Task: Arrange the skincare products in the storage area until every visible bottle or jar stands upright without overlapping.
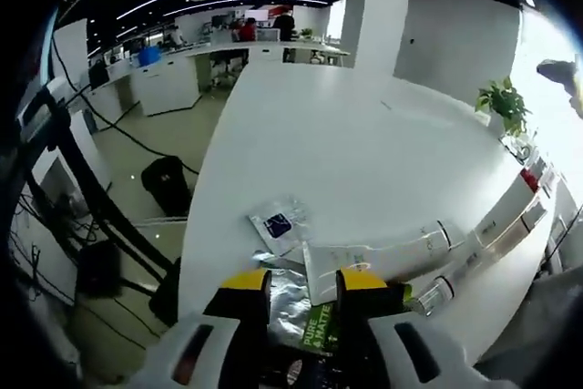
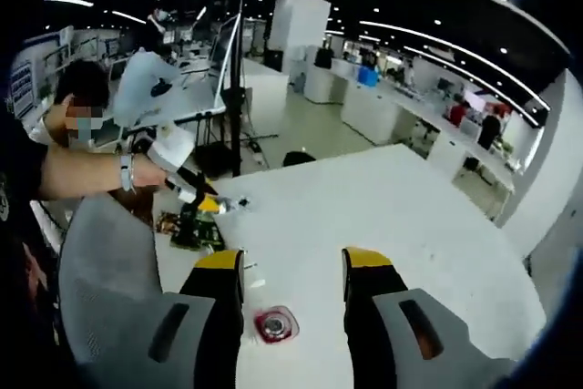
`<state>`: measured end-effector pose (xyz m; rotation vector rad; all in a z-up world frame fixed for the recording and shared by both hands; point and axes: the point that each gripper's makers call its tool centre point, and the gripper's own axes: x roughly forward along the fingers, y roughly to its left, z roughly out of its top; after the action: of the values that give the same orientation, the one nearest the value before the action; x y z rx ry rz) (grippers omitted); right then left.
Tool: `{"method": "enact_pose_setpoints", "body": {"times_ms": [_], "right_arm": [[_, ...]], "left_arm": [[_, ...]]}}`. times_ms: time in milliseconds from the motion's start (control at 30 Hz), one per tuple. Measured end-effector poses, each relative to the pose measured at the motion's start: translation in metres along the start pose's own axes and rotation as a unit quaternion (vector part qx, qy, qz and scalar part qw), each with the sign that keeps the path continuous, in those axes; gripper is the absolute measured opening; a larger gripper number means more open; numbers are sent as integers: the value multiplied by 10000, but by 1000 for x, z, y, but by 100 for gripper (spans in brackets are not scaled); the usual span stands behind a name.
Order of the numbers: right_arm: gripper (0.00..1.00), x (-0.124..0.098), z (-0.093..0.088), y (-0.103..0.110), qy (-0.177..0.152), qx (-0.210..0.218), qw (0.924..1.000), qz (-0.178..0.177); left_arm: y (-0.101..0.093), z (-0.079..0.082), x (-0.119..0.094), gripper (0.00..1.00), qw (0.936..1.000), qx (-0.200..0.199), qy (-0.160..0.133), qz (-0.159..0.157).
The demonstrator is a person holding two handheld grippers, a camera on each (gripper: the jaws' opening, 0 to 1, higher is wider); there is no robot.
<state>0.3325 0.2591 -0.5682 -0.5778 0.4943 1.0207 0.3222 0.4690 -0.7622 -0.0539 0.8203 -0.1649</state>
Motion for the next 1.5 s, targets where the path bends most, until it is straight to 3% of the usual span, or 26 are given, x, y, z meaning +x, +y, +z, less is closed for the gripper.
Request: {"method": "enact_pose_setpoints", "body": {"times_ms": [200, 367, 467, 533, 600, 700, 867, 1067, 1300, 1500], "right_arm": [[41, 62, -1, 32, 515, -398, 9963, 563], [41, 101, -10, 40, 990, -1022, 9878, 631], [41, 120, -14, 50, 1190, -971, 9847, 823], [41, 131, -21, 57, 1359, -702, 9830, 1021], [41, 146, -23, 55, 1440, -596, 9831, 963], [41, 156, -35, 56, 1703, -873, 9772, 921], [41, 179, -47, 73, 1977, -691, 9706, 1183], [41, 197, -74, 77, 2410, -967, 9588, 1155], [41, 211, -94, 83, 2649, -812, 9528, 1243], [40, 216, -114, 83, 2867, -942, 9446, 1290]], "left_arm": [[-1, -3, 1, 30, 10000, 43, 37, 11], [-3, -8, 4, 28, 9990, 377, 216, 111], [-4, -9, 5, 29, 9986, 452, 234, 105], [-4, -9, 6, 29, 9984, 491, 244, 106], [-1, -11, 7, 29, 9980, 543, 266, 156], [1, -13, 7, 29, 9971, 659, 336, 198], [0, -14, 9, 29, 9971, 655, 343, 161], [0, -15, 8, 29, 9970, 663, 374, 136], [1, -16, 9, 29, 9968, 678, 398, 131], [-2, -14, 8, 29, 9970, 689, 356, 48]]}}
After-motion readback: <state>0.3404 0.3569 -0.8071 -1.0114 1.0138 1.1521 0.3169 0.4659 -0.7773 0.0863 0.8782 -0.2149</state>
